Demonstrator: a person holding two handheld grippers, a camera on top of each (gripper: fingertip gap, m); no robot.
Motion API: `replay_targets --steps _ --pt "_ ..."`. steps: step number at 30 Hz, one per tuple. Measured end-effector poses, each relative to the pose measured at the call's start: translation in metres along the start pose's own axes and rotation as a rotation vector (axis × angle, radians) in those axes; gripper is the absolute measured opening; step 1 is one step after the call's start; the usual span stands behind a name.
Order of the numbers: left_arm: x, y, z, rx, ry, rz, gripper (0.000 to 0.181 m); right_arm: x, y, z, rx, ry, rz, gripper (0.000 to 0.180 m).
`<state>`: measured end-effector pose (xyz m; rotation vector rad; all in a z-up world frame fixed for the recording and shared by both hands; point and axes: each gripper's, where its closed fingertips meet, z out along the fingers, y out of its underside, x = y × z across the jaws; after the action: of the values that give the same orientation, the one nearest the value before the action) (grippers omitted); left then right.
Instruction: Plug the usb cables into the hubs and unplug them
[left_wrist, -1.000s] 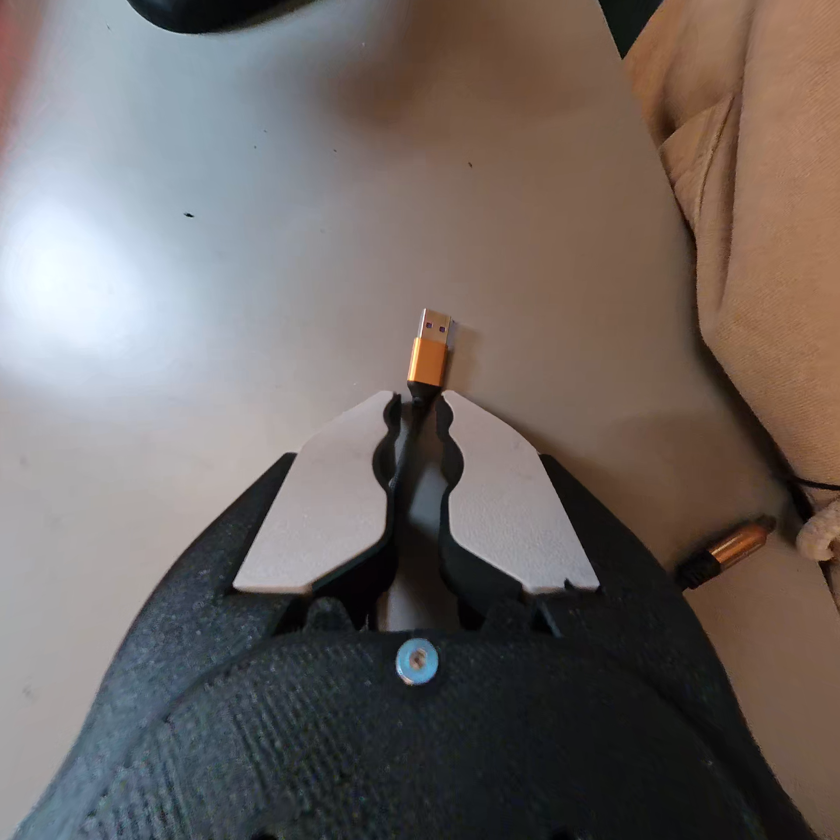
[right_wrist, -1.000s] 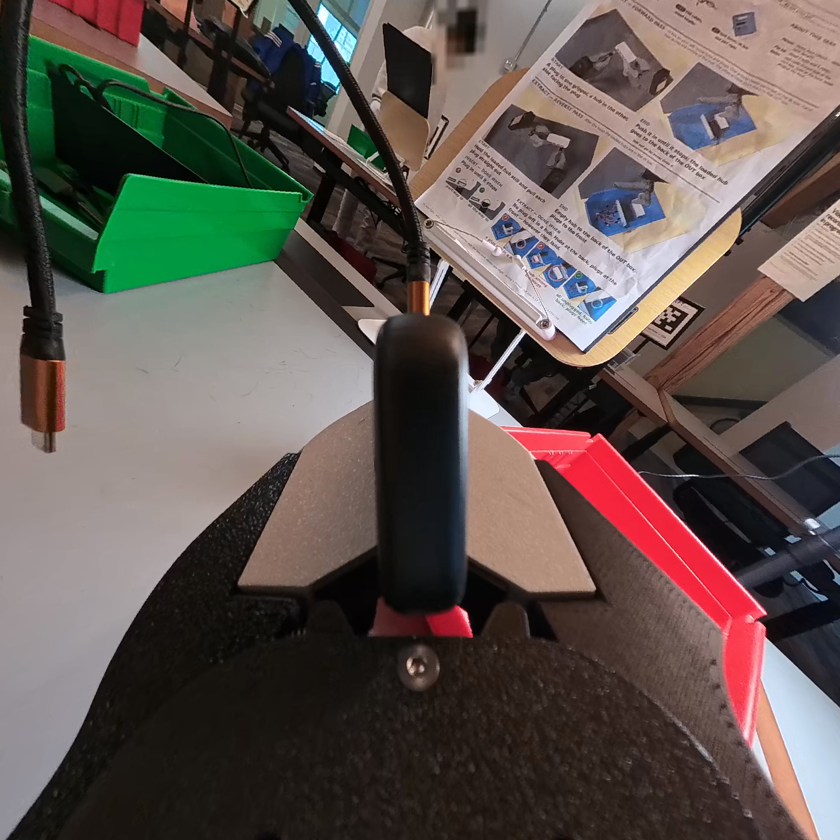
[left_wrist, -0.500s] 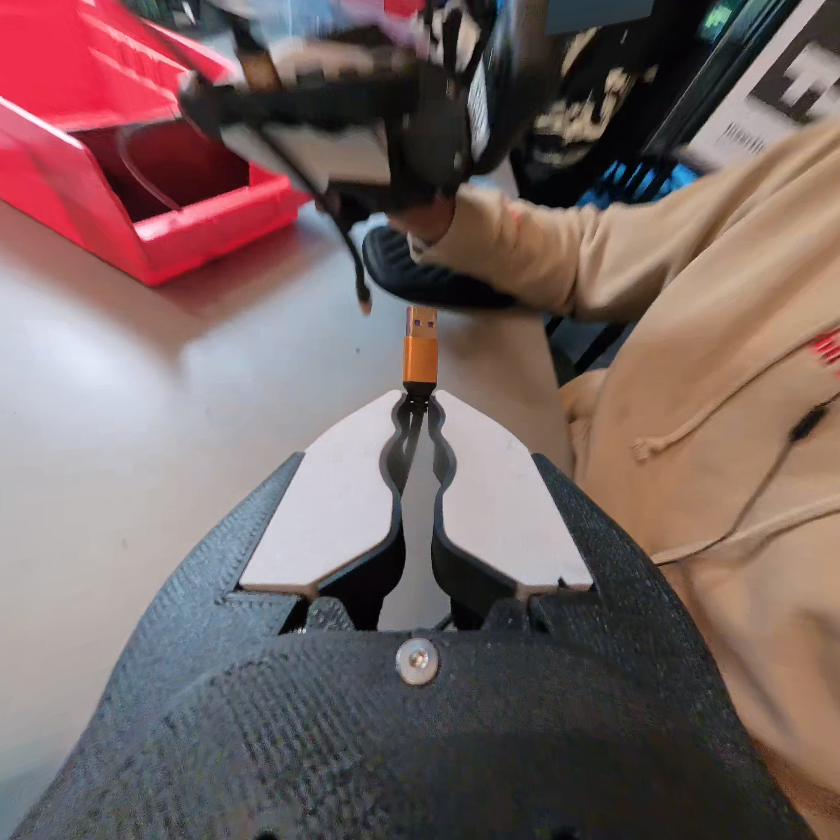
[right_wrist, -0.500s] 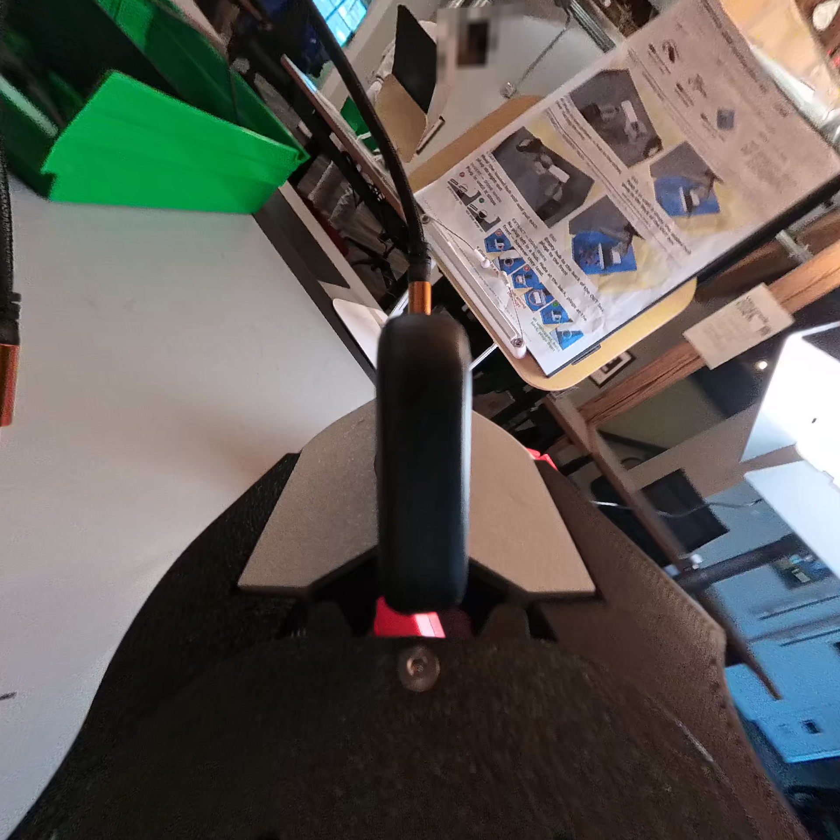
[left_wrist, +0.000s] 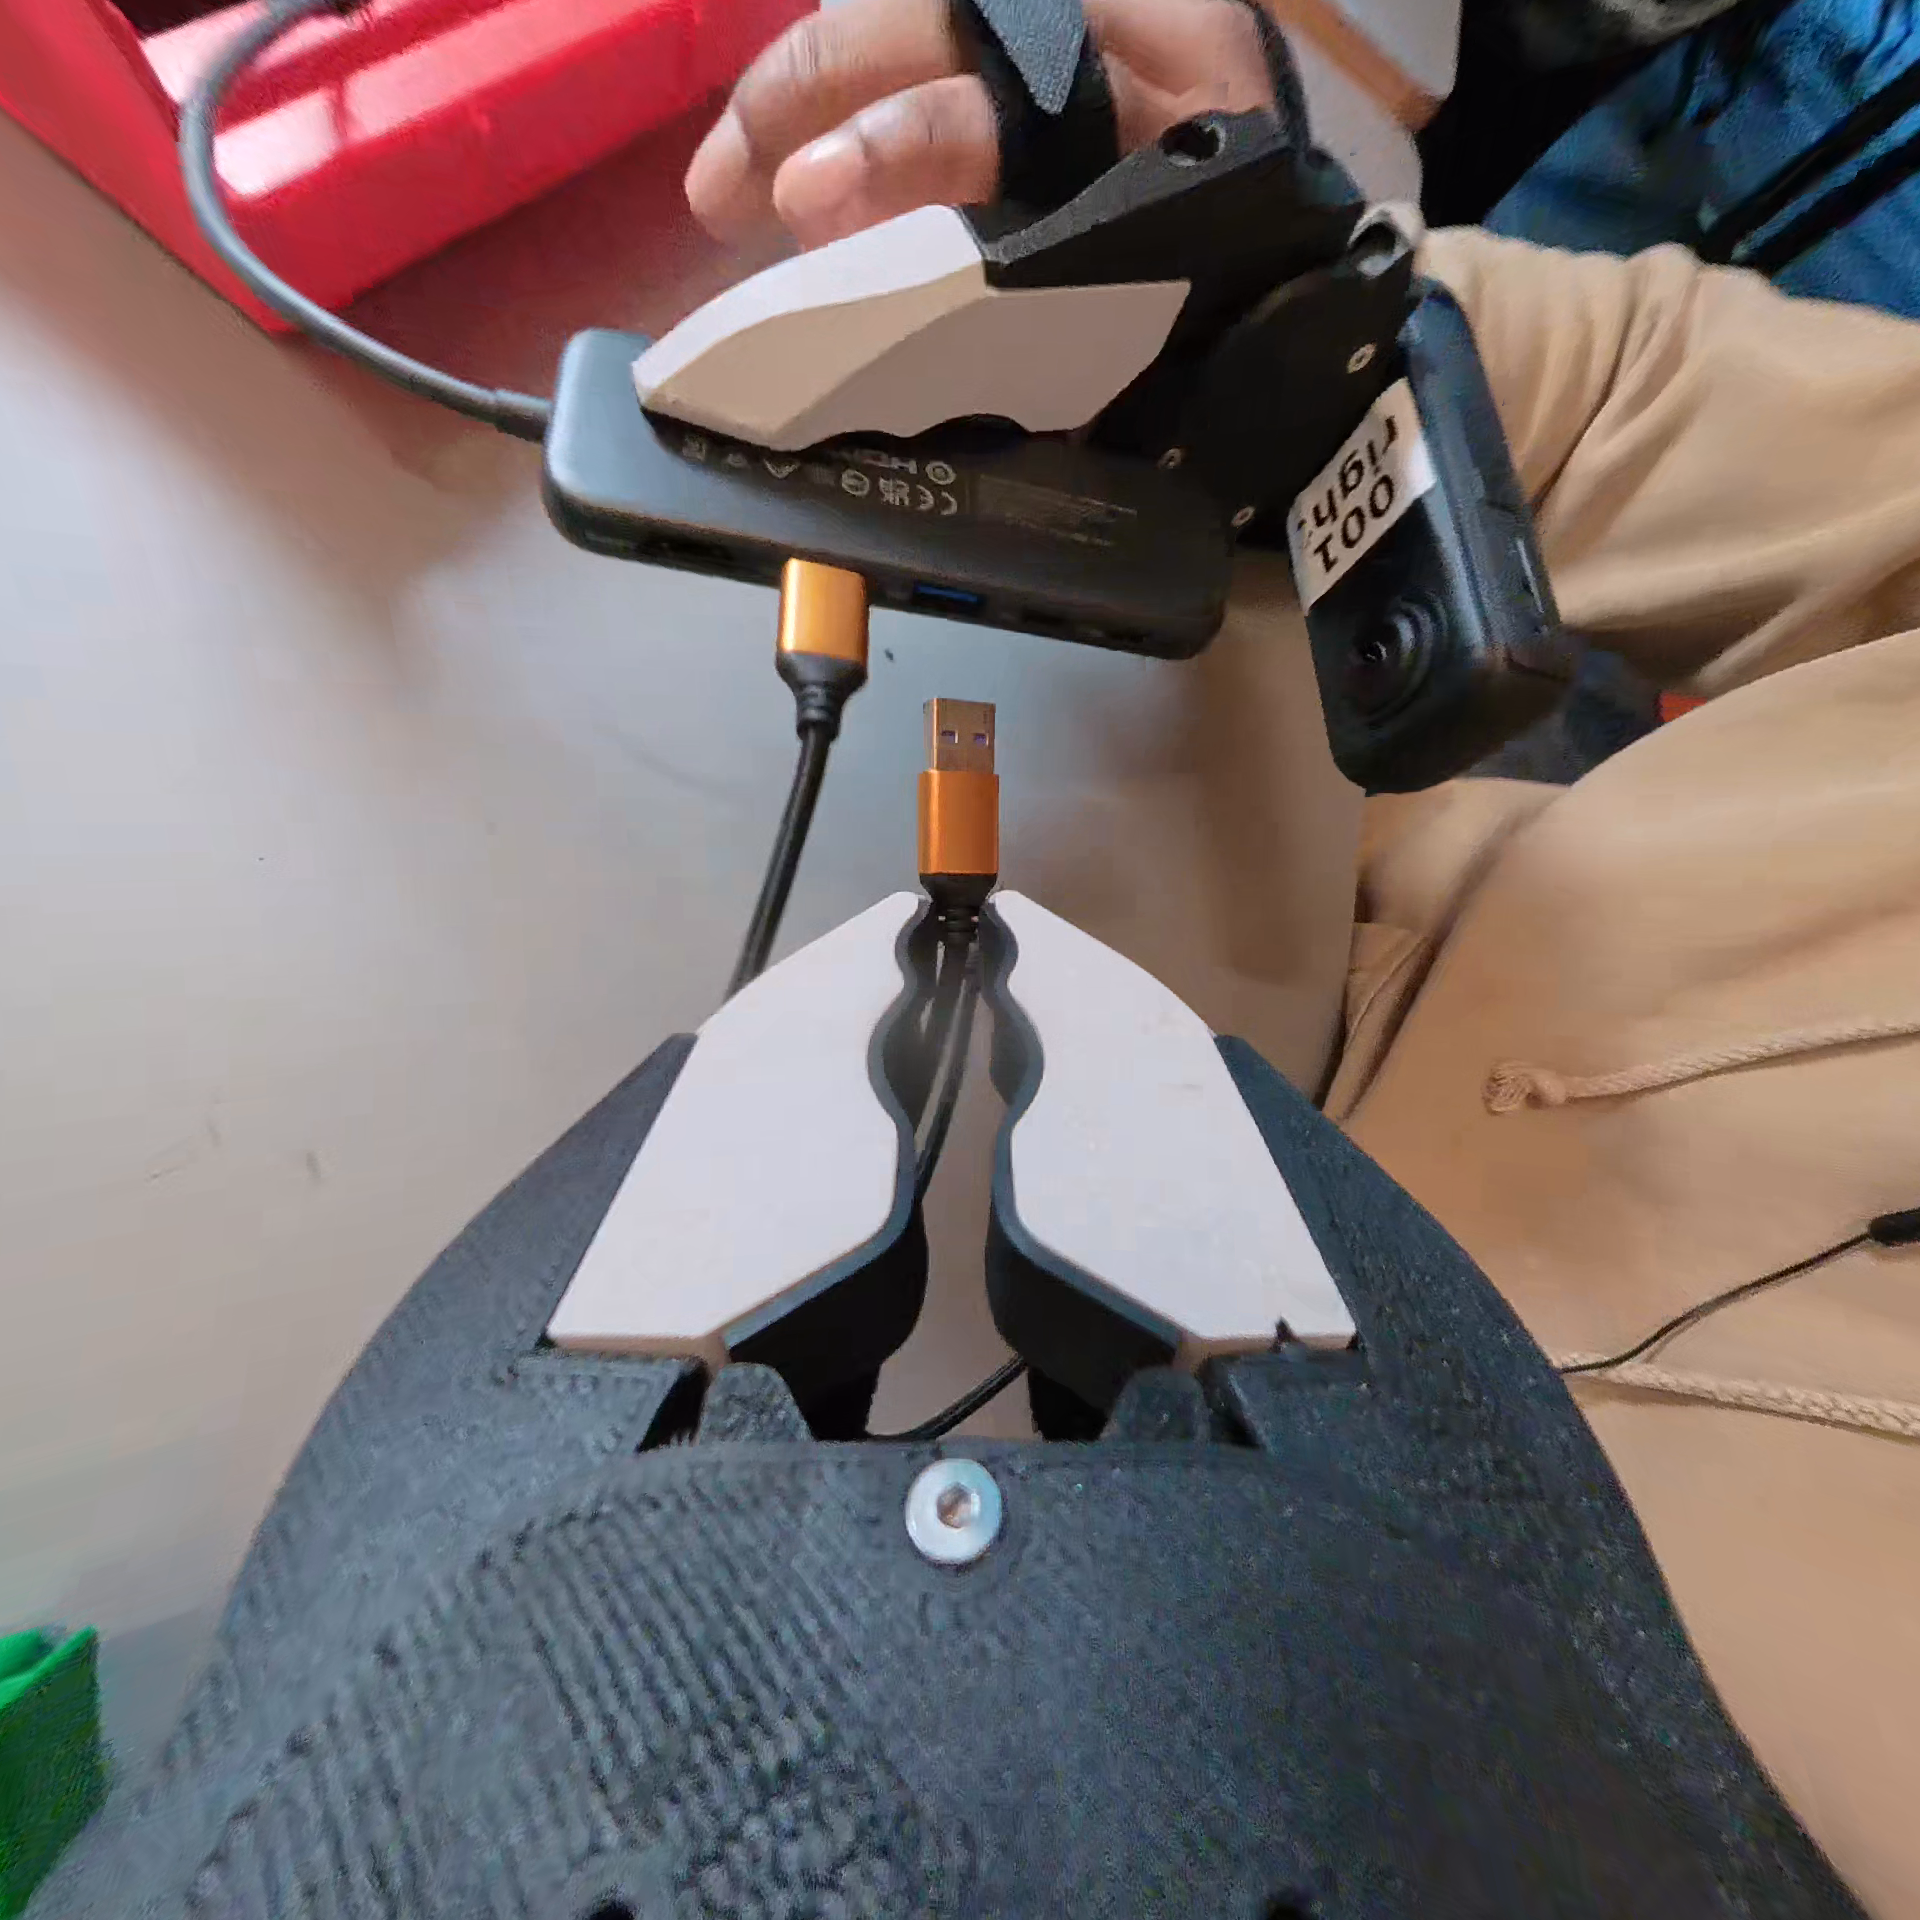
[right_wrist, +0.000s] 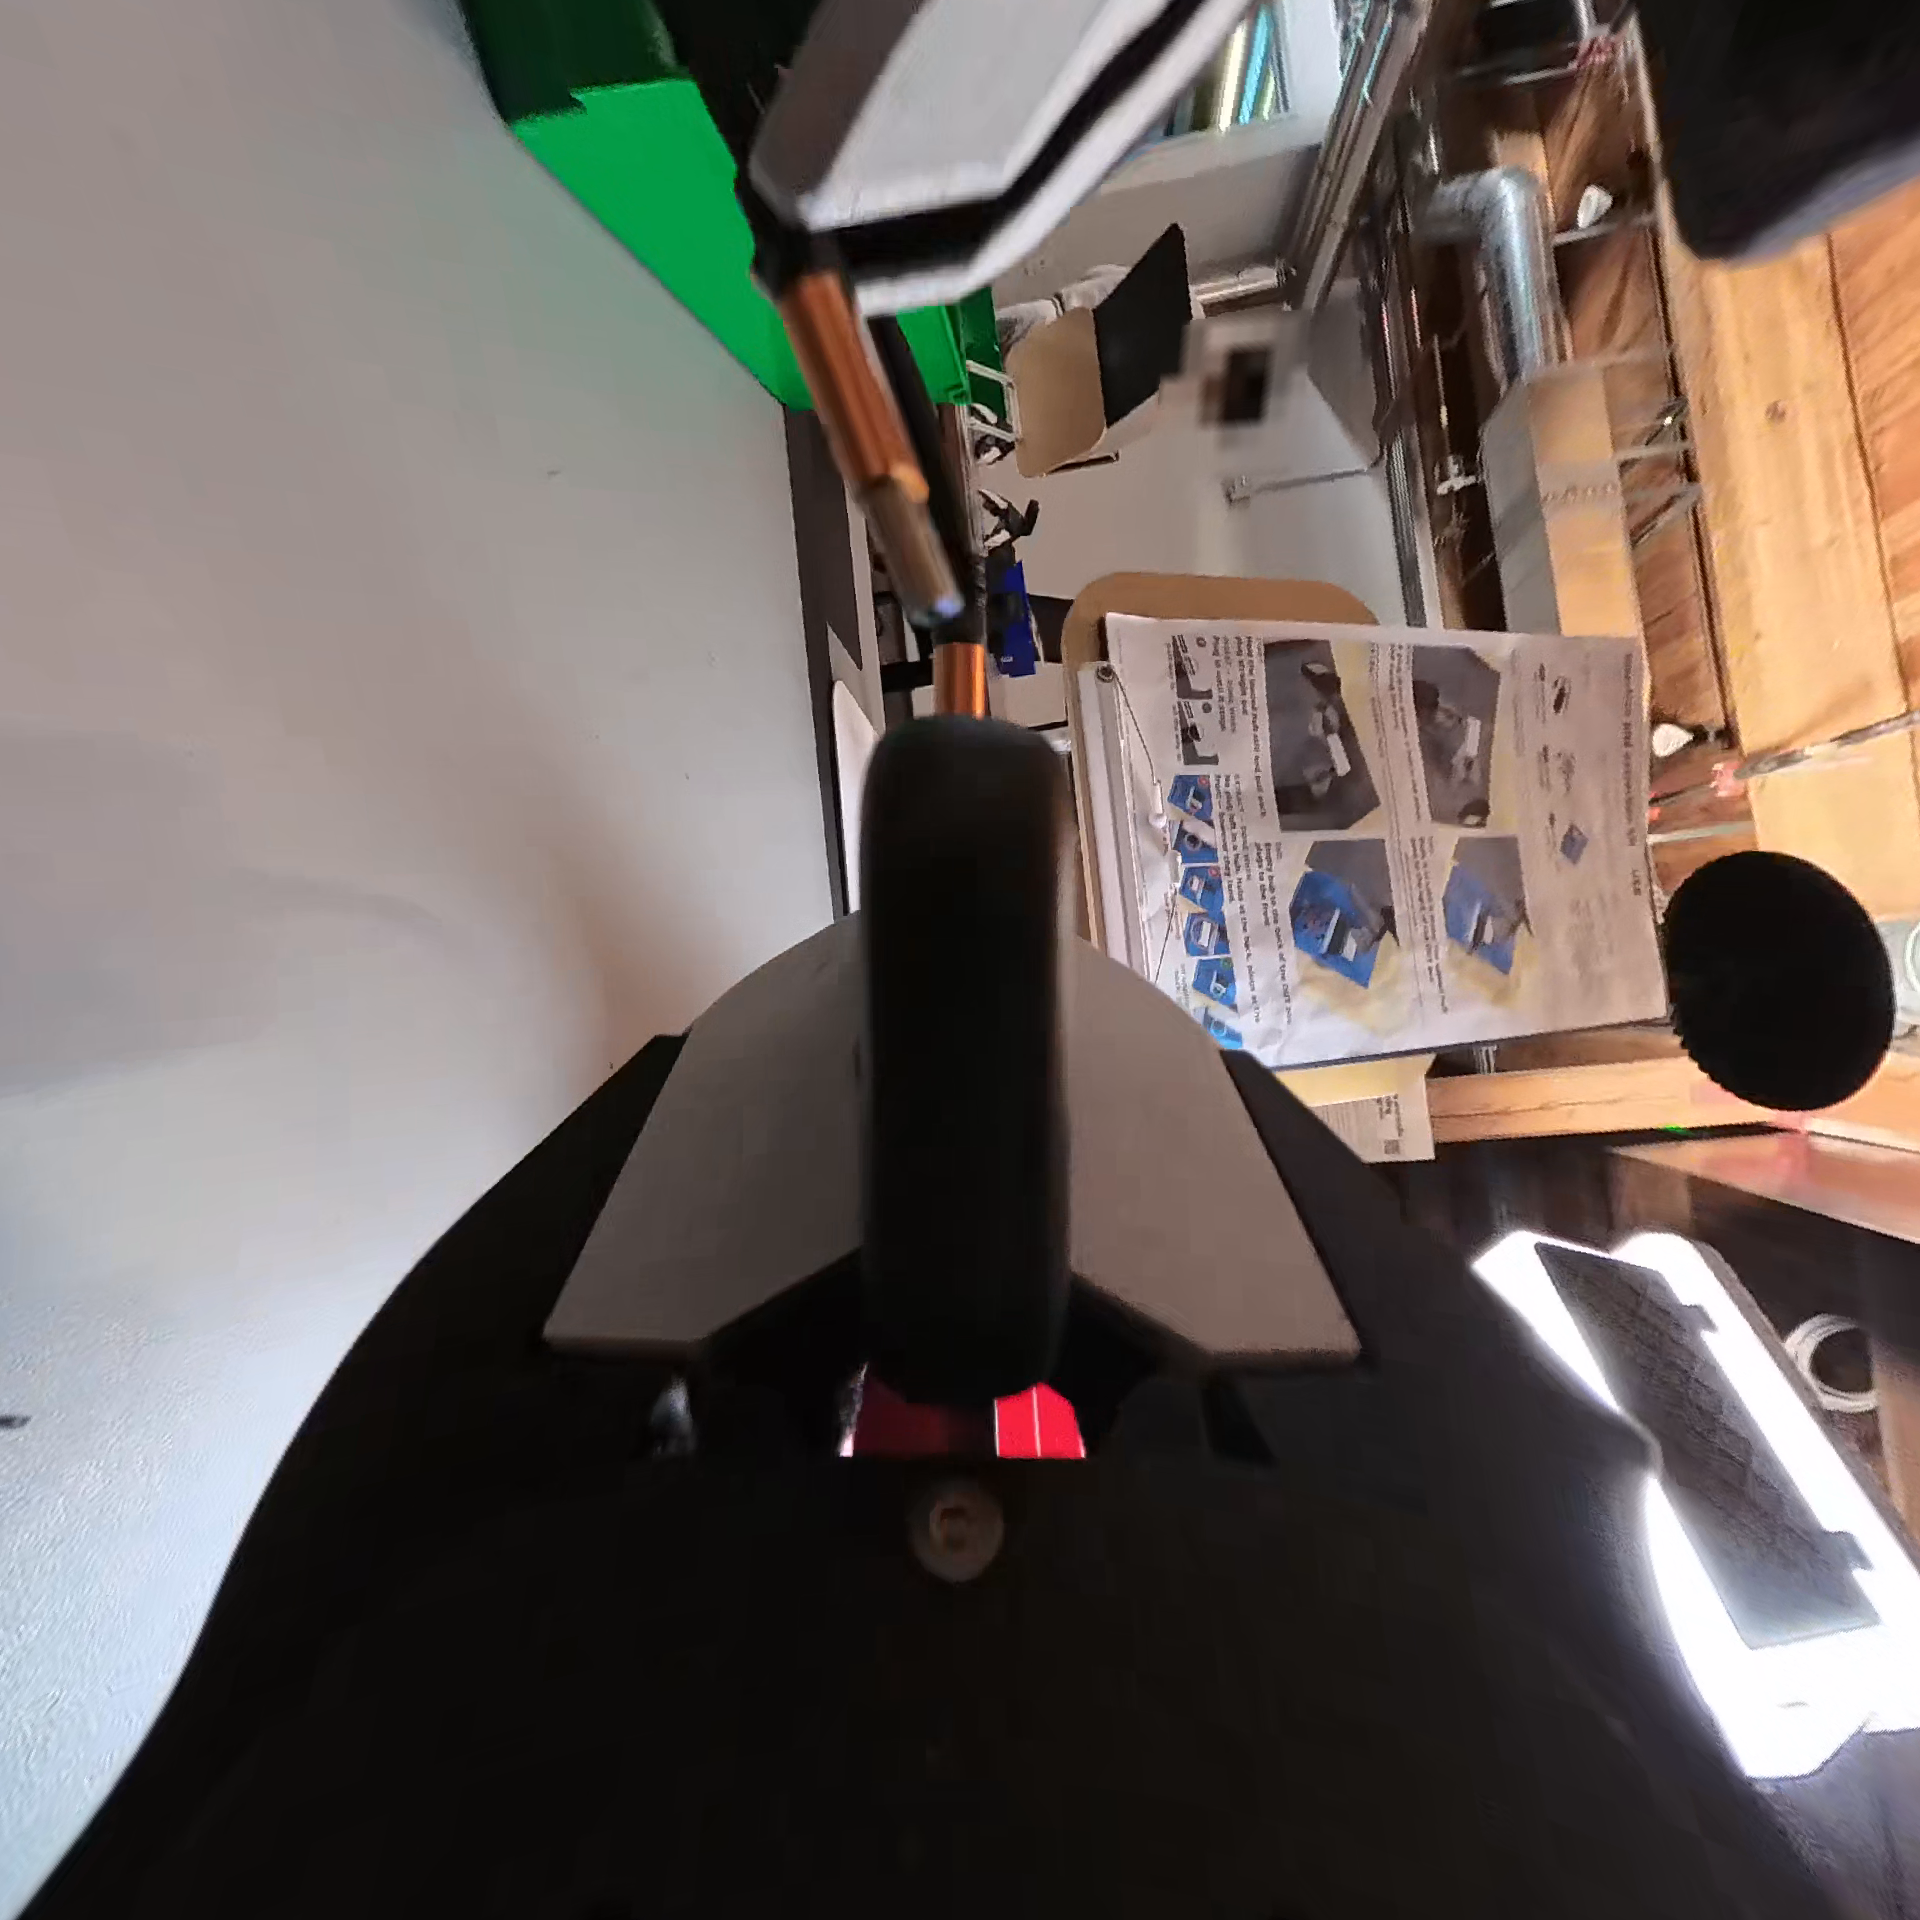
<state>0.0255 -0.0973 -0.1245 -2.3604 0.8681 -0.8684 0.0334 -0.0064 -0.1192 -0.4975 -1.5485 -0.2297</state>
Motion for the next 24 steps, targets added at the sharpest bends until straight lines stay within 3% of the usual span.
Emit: replay_targets --steps 14,24 --pt "-0.003 0.003 0.01 -0.173 0.061 -0.038 0.008 -0.012 -0.01 0.001 0.011 -0.002 -0.129 0.012" --pt "-0.003 -0.002 0.005 -0.119 0.164 -0.137 0.007 -0.017 -0.014 0.003 -0.007 -0.006 -0.133 0.013"
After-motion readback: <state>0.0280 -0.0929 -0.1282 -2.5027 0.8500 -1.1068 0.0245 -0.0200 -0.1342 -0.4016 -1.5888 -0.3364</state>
